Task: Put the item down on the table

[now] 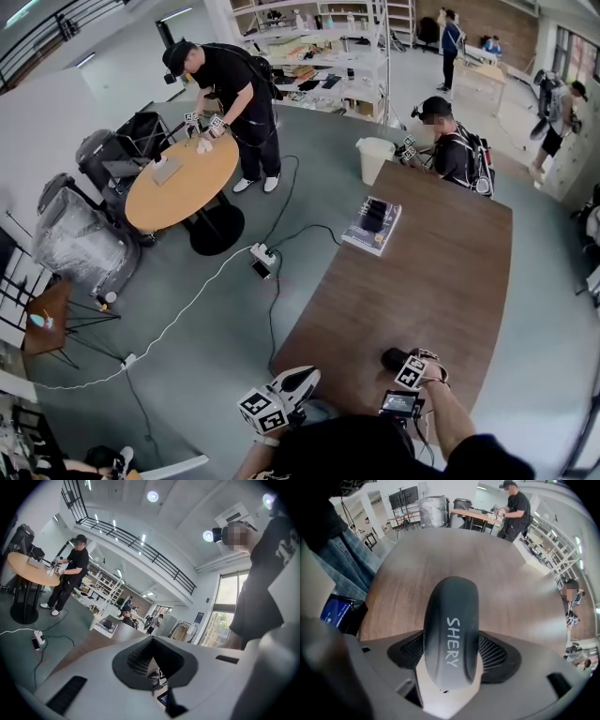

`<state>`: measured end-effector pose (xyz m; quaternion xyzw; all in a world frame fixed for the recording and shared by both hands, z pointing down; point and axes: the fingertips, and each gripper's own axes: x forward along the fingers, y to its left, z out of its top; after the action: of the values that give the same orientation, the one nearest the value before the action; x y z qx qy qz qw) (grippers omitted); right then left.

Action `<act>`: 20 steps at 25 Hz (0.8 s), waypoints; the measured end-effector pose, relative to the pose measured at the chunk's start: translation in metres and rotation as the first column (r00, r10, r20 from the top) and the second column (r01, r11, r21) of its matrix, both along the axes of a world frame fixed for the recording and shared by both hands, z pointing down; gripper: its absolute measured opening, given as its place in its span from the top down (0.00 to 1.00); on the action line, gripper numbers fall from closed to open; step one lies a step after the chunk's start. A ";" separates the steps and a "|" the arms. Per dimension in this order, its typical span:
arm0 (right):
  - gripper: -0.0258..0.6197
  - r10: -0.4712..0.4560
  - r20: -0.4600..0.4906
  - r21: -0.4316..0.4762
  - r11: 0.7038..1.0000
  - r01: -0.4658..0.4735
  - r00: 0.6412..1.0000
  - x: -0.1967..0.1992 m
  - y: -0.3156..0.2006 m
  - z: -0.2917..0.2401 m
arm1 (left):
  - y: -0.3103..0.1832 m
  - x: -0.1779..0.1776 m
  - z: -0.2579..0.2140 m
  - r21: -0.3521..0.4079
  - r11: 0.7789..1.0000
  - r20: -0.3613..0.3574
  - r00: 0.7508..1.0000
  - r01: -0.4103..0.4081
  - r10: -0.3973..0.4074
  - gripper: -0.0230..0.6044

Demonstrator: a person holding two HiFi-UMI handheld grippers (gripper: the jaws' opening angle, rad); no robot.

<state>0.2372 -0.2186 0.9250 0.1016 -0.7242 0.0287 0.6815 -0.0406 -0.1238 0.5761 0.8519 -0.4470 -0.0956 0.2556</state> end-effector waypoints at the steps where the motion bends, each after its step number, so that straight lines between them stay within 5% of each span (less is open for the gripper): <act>1: 0.43 -0.002 0.000 0.000 1.000 0.002 1.000 -0.001 0.001 0.001 | 0.000 0.000 0.000 0.000 1.000 0.000 1.000 0.000 0.000 0.95; 20: 0.43 0.083 0.040 -0.073 0.994 -0.080 0.996 -0.001 0.007 0.005 | -0.011 0.001 0.002 -0.007 0.999 -0.015 0.999 -0.033 0.033 0.95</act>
<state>0.2366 -0.2115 0.9299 0.1059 -0.7325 0.0844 0.6672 -0.0397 -0.1350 0.5781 0.8574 -0.4313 -0.0961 0.2638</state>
